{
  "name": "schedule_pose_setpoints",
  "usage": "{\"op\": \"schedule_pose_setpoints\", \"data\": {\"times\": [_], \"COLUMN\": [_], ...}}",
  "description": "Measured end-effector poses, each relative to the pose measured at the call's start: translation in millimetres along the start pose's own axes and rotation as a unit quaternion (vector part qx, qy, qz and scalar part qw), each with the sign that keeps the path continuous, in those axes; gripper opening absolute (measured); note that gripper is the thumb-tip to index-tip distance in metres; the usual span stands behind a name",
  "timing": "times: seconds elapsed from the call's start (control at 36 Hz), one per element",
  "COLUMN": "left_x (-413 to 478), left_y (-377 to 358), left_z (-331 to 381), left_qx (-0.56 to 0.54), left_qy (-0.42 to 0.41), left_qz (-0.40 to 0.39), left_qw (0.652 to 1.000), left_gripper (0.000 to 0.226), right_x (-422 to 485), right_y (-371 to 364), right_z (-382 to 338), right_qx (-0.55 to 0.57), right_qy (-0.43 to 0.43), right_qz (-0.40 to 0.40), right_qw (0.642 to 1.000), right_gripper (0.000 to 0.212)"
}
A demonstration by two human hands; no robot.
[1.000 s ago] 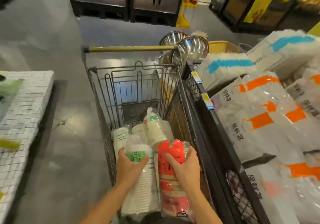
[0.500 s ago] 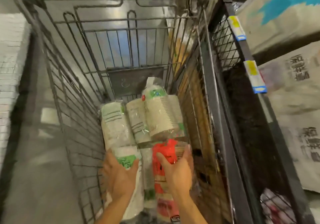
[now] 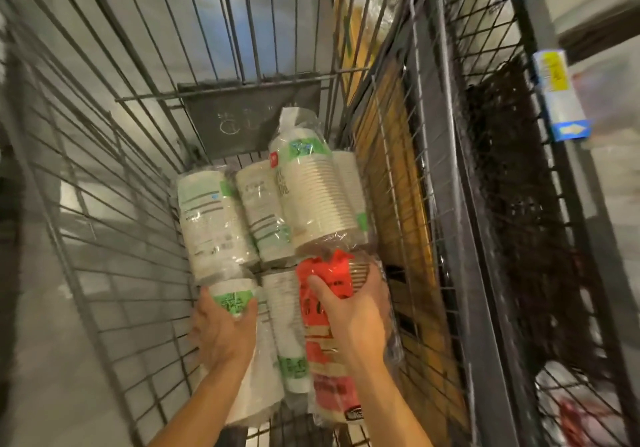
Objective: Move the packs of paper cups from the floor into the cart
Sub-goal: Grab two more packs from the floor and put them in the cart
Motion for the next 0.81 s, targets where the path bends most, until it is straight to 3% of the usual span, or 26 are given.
{"op": "schedule_pose_setpoints", "data": {"times": [0.19,0.33,0.44,0.64,0.81], "left_x": [-14,-11,-26,-60,-134], "left_y": [-14,7,47,145,245], "left_z": [-2,7,24,83,187], "left_qx": [0.037,-0.006,0.011,0.083,0.152], "left_qy": [0.01,0.016,-0.007,-0.25,-0.496], "left_qz": [0.007,-0.063,-0.104,-0.125,-0.093], "left_qw": [0.999,0.998,0.994,0.957,0.85], "left_gripper": [0.106,0.121,0.115,0.07,0.071], "right_x": [2,-5,-19,-58,-91], "right_y": [7,20,55,153,236], "right_z": [-3,-13,-27,-74,-106], "right_qx": [0.005,-0.017,-0.056,-0.133,-0.198], "right_qy": [0.01,0.042,0.093,0.254,0.342], "right_qz": [-0.013,-0.033,-0.011,0.026,0.061], "right_qw": [1.0,0.998,0.994,0.958,0.916], "right_gripper": [0.125,0.134,0.127,0.094,0.073]}}
Point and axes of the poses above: each hand's wrist, its own x-axis towards the middle knuckle, its own y-axis out of the back of the hand, z = x × y, the point moved 5 cm from there along x, towards the middle knuckle, and after that the axes turned 15 degrees about z, right-handed, at the moved point
